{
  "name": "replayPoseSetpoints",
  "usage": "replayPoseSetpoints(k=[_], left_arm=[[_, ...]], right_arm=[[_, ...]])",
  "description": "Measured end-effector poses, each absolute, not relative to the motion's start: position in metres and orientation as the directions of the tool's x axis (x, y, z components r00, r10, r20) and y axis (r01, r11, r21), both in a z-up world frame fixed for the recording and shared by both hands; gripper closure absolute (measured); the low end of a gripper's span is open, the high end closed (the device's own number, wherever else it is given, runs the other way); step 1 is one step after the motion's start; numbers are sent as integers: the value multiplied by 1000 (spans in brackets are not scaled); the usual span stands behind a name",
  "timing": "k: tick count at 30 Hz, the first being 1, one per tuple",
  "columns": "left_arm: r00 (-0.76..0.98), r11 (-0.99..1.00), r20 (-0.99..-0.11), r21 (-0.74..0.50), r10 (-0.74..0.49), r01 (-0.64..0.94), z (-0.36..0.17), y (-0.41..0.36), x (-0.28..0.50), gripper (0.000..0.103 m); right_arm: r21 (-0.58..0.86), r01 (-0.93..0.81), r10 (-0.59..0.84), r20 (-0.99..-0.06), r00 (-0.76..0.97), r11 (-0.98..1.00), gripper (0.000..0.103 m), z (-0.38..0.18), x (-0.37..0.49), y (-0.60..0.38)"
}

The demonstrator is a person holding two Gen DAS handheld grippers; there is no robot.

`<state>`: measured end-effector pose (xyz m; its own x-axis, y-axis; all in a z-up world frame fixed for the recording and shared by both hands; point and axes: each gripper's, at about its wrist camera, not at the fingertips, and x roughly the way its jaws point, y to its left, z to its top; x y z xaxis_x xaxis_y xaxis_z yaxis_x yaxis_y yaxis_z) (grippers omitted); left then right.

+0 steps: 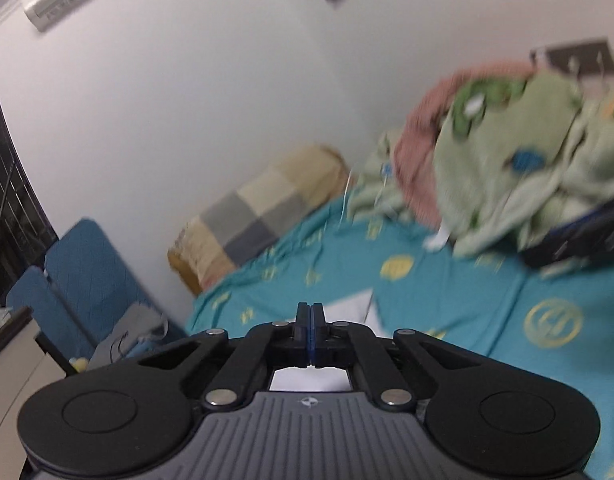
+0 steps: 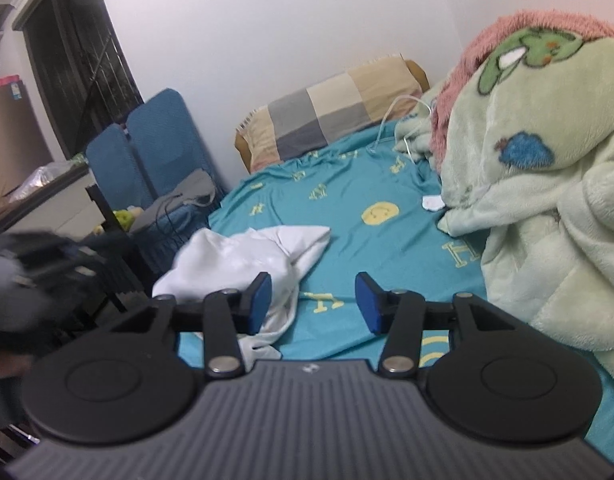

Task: Fold clothes
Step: 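Grasp an edge of the white T-shirt with the left tool and lift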

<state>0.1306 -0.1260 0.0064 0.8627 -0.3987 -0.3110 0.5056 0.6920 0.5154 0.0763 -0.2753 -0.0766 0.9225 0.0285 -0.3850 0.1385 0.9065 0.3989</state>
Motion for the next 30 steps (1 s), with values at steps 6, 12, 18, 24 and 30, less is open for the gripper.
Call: replayPoseSetpoints(k=[6, 12, 18, 24, 30], left_arm=[[845, 701, -342, 474, -411, 533, 9, -122, 82, 99], [850, 698, -452, 517, -269, 495, -77, -114, 139, 49], [876, 625, -463, 647, -134, 437, -142, -119, 206, 46], [853, 768, -462, 445, -243, 460, -129, -104, 253, 89], [861, 846, -399, 293, -315, 445, -76, -89, 235, 100]], right_arm=[[428, 117, 69, -395, 916, 896, 53, -71, 62, -266], [434, 107, 87, -405, 910, 895, 53, -71, 58, -260], [484, 117, 121, -433, 893, 867, 52, -84, 76, -267], [464, 142, 105, -466, 878, 874, 52, -103, 101, -272], [484, 143, 120, -471, 874, 863, 52, -112, 110, -271]])
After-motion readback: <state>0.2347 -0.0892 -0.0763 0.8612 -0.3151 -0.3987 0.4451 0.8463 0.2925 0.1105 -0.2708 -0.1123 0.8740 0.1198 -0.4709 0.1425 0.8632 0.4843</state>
